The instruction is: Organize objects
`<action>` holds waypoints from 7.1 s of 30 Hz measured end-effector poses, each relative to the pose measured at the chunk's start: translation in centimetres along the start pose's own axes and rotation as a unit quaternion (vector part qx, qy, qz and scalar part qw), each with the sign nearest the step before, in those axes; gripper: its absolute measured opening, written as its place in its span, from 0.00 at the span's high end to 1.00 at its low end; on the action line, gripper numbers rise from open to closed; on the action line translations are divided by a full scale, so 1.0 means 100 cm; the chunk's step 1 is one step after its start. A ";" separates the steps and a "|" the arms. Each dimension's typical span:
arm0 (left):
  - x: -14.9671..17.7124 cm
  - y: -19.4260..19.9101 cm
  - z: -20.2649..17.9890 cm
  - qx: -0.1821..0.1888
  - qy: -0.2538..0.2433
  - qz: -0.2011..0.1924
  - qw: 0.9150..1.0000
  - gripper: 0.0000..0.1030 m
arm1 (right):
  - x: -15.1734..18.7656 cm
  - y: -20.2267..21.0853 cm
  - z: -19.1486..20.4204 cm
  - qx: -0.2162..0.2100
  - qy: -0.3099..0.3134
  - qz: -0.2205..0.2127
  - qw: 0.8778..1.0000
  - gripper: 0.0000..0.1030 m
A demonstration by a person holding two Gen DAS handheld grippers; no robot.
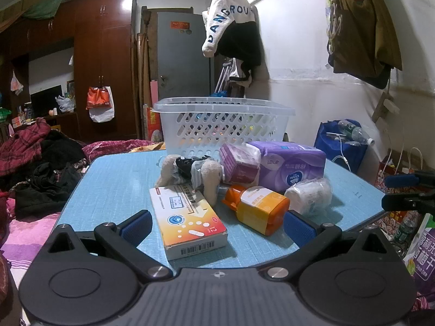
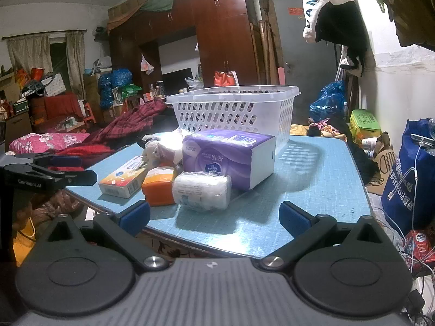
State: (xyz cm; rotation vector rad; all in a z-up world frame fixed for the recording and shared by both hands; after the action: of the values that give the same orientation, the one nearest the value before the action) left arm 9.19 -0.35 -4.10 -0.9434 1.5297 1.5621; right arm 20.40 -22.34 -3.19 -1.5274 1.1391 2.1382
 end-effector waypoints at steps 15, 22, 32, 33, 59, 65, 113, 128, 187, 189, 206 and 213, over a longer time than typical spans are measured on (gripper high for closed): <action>0.001 -0.002 0.000 -0.001 -0.001 0.003 1.000 0.00 | 0.000 0.000 0.000 0.000 0.000 0.000 1.000 0.00; 0.001 -0.002 0.000 -0.001 0.000 0.004 1.000 0.00 | 0.000 0.000 0.000 0.000 0.000 0.000 1.000 0.00; 0.002 -0.002 0.001 0.000 -0.001 0.005 1.000 0.00 | 0.000 0.000 -0.001 0.000 0.000 0.000 1.000 0.00; 0.002 -0.002 0.001 0.000 -0.001 0.005 1.000 0.00 | 0.000 0.000 -0.001 0.000 0.000 0.000 1.000 0.00; 0.002 -0.003 0.000 0.000 0.000 0.005 1.000 0.00 | 0.000 0.000 -0.001 -0.001 0.000 0.000 1.000 0.00; 0.003 -0.003 -0.001 0.001 -0.002 0.006 1.000 0.00 | 0.000 0.000 0.000 -0.001 0.000 0.001 1.000 0.00; 0.003 -0.104 -0.046 0.057 -0.142 -0.021 0.988 0.13 | 0.006 -0.064 -0.007 -0.041 0.000 -0.005 0.999 0.26; 0.006 -0.083 -0.042 0.104 -0.103 -0.048 0.988 0.14 | -0.001 -0.049 -0.009 -0.034 0.012 -0.024 0.999 0.26; -0.056 -0.095 0.084 0.060 0.055 -0.030 0.996 0.03 | -0.059 -0.090 0.018 -0.046 -0.009 -0.062 0.997 0.00; -0.037 -0.094 0.086 0.053 0.045 -0.018 0.997 0.03 | -0.053 -0.090 0.018 -0.036 0.003 -0.058 0.998 0.01; -0.029 -0.076 0.008 0.088 -0.027 -0.040 0.995 0.05 | -0.042 -0.086 -0.021 0.018 -0.028 -0.071 0.997 0.02; -0.065 -0.118 -0.041 0.145 -0.081 -0.028 0.986 0.19 | -0.046 -0.087 -0.022 -0.007 -0.002 -0.057 0.998 0.15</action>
State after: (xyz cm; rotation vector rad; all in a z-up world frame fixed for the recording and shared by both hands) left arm 22.70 -4.34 -3.71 -0.6738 1.5487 1.2987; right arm 29.18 -17.30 -3.21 -1.5534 1.0128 2.0784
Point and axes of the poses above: each gripper's, at about its wrist camera, not at the fingertips, and y roughly against the way its jaws point, z to its left, x to its underside, the point moved 10 cm from there along -y, roughly the way its jaws point, and after that the axes turned 4 degrees about z, right-handed, at the moved point
